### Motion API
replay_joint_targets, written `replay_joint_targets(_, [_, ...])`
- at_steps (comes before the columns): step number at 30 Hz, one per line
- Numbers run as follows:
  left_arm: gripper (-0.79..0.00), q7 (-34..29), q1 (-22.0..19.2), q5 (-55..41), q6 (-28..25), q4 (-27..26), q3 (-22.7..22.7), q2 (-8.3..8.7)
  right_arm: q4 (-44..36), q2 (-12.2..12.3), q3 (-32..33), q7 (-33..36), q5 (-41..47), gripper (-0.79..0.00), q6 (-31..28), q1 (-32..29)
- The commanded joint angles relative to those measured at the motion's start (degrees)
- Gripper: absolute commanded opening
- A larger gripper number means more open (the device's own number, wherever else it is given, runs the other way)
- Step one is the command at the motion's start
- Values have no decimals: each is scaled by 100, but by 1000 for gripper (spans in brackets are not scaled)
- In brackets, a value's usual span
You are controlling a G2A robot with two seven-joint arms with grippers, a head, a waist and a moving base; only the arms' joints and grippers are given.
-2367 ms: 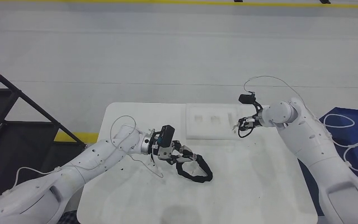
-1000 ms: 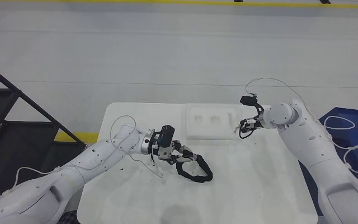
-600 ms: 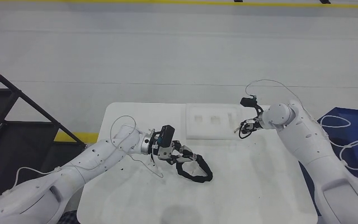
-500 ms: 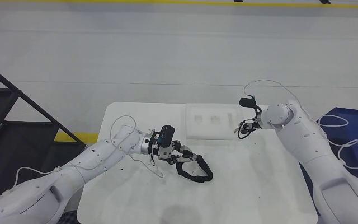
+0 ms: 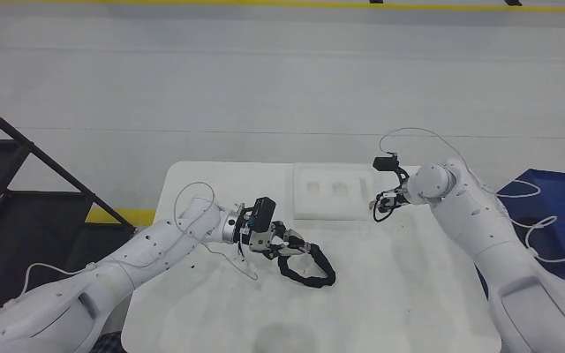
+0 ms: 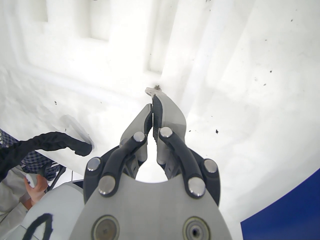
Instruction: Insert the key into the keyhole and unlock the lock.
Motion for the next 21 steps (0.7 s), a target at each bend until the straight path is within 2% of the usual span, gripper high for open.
replay_joint_targets(1, [-785,0,0,0,0,0,0,0,-80,25,-5,-31,-153,-400,-165,-3])
replay_joint_targets(3, [-785,0,0,0,0,0,0,0,-224,67,18,-110,-295,-185,-416,-29])
replay_joint_targets(6, [-785,0,0,0,0,0,0,0,-526,153,22,-202,-678,-15,-807,-103])
replay_joint_targets(12, [-785,0,0,0,0,0,0,0,-1179,350,126,-263,-1201,0,-1656,-343])
replay_joint_targets(18, [-785,0,0,0,0,0,0,0,-1552,528,368,-345,-1142,0,-2692,-564])
replay_joint_targets(21, [-785,0,0,0,0,0,0,0,-1597,609,513,-402,-1065,0,-3008,-642])
